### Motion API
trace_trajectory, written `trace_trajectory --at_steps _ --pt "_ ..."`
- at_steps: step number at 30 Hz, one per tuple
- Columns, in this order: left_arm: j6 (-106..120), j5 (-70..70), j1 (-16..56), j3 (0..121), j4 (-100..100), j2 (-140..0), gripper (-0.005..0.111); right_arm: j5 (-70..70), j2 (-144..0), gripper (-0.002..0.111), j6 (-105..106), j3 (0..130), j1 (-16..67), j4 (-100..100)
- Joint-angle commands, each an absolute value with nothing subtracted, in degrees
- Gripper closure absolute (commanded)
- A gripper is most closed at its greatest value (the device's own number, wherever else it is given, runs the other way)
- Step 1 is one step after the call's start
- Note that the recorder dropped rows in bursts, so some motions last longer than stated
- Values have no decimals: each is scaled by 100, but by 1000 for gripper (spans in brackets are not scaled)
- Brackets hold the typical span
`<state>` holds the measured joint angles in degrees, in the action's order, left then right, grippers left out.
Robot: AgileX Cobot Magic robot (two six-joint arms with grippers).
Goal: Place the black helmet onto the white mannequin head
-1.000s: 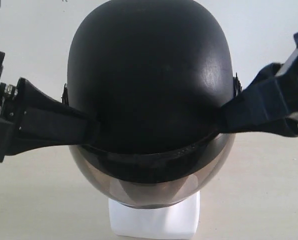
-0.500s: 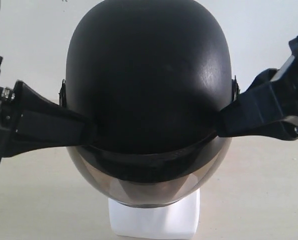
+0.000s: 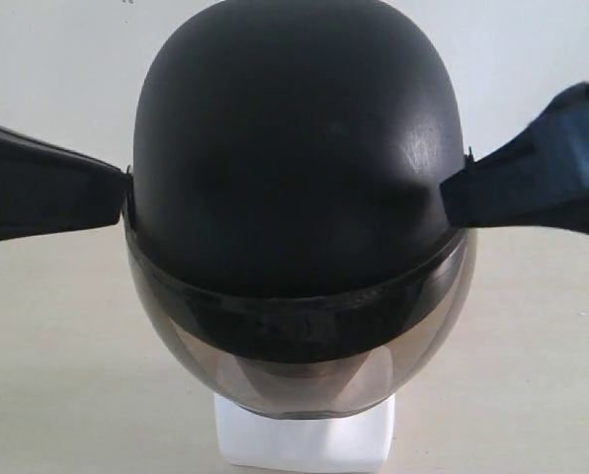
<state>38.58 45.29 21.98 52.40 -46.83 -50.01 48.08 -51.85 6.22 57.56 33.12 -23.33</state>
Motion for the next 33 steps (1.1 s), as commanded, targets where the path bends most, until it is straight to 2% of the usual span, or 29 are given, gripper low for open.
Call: trace_trajectory --at_steps 1,14,33 --pt "3817 4635 2190 5215 -4667 -4829 102 4754 -4692 96 528 5735 3315 -2297" --pt "3686 5414 2190 5215 -4646 -4031 102 5401 -3541 96 473 5735 3315 -2110" --pt "3686 5721 2190 5215 -4646 -3741 102 5503 -3388 96 473 5735 3315 -2191"
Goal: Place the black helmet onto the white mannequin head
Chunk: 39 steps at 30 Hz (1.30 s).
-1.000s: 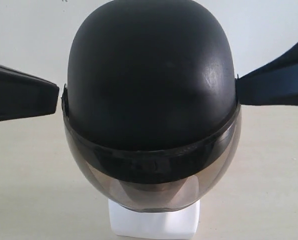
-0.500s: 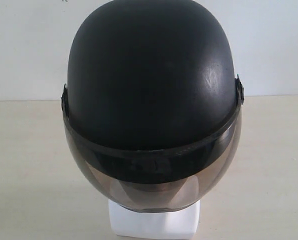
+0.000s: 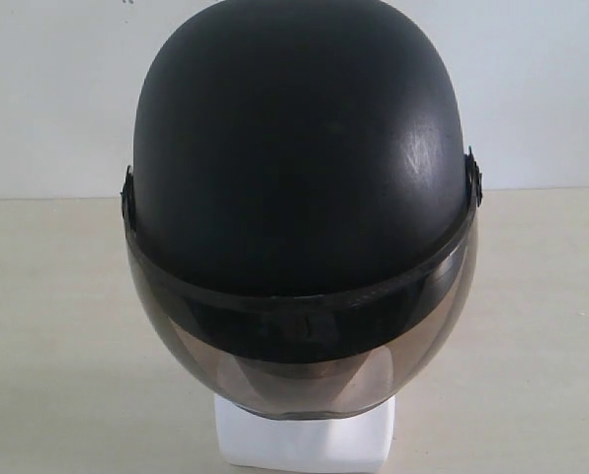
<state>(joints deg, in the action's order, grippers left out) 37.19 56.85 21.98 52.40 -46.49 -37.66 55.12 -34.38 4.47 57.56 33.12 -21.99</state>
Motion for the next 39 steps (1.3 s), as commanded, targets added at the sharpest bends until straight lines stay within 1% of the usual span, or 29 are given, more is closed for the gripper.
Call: trace_trajectory --at_steps 1,22,24,25,26,27,28,29,31,33,35,36,37,38,39 --pt "3686 5713 2190 5215 -4646 -3741 102 5503 -3388 96 473 5735 3315 -2191" --pt "3835 5726 2190 5232 -4491 -3741 102 5503 -3388 96 473 5735 3315 -2191" --pt "3697 5737 2190 5452 -3418 -3647 102 5503 -3388 96 473 5735 3315 -2191" --pt "2871 5737 2177 5608 -2381 -3470 102 5503 -3388 96 473 5735 3315 -2191" --pt "2430 5749 2168 5644 -1897 -3372 102 5503 -3388 96 473 5735 3315 -2191" --pt "1334 5829 2155 5715 -676 -3057 102 5503 -3388 96 473 5735 3315 -2191" --pt "938 5910 2110 5730 -135 -2868 102 5503 -3388 96 473 5735 3315 -2191" --pt "112 6181 1943 5730 753 -2441 102 5503 -3388 96 473 5735 3315 -2191" --pt "-615 6272 1607 5730 1423 -1831 102 5503 -3388 96 473 5735 3315 -2191" --pt "-934 5800 1314 5680 1487 -1295 102 5503 -3388 96 473 5735 3315 -2191" --pt "-946 4847 1134 5266 1362 -836 102 5503 -3388 96 473 5735 3315 -2191" --pt "-946 4234 1092 4913 1349 -676 102 5503 -3388 96 473 5735 3315 -2191" --pt "-946 3566 1028 4272 1286 -522 102 5503 -3388 96 473 5735 3315 -2191" --pt "-946 3231 981 3919 1242 -482 102 5503 -3388 96 473 5735 3315 -2191" --pt "-957 2510 904 3262 1014 -438 102 5503 -3388 96 473 5735 3315 -2191"
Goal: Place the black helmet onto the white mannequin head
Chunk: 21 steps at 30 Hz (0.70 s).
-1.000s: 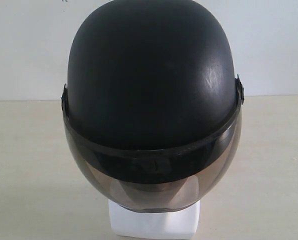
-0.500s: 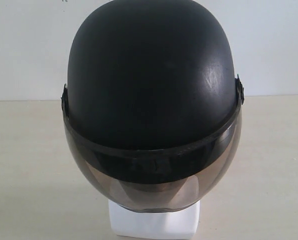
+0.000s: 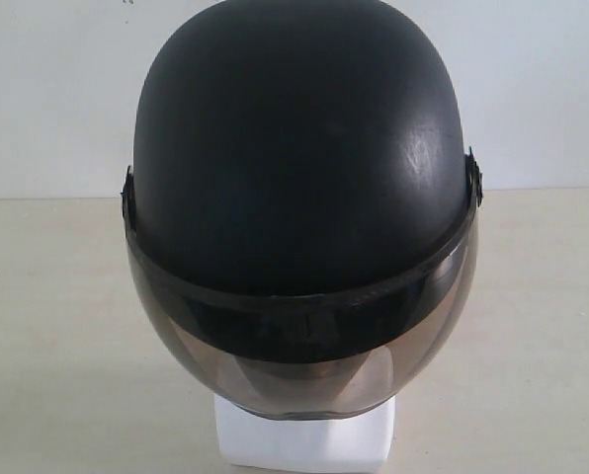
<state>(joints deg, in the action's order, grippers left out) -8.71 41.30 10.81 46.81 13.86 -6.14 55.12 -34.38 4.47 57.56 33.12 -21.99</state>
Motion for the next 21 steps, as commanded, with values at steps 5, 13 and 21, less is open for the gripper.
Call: trace_trajectory --at_steps 5,13,21 --pt "-972 233 669 1283 92 -438 102 5503 -3388 96 473 5735 3315 -2191" --pt "-959 -95 -51 0 -411 0 102 5535 -3388 96 473 5735 3315 -2193" --pt "-284 1408 -57 0 -389 0 102 5510 -3388 96 473 5735 3315 -2193"
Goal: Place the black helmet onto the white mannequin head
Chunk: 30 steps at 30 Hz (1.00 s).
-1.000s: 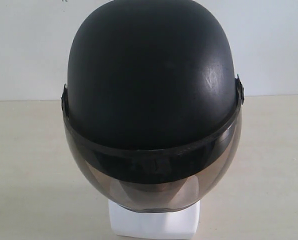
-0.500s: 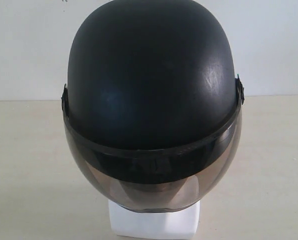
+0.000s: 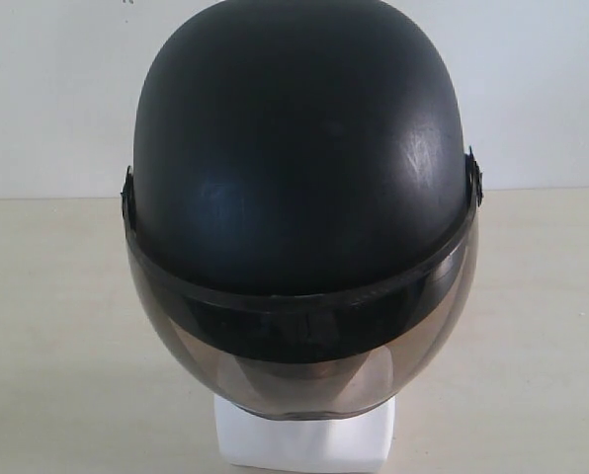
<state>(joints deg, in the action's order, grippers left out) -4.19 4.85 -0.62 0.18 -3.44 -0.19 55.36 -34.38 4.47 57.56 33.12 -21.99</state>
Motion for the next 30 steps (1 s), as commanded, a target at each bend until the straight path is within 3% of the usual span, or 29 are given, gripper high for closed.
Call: trace_trajectory --at_steps 1,30 --pt "-284 1677 -57 0 -389 0 102 5510 -3388 96 473 5735 3315 -2193" --pt "-298 1737 -57 0 -410 0 102 5510 -3388 96 473 5735 3315 -2193"
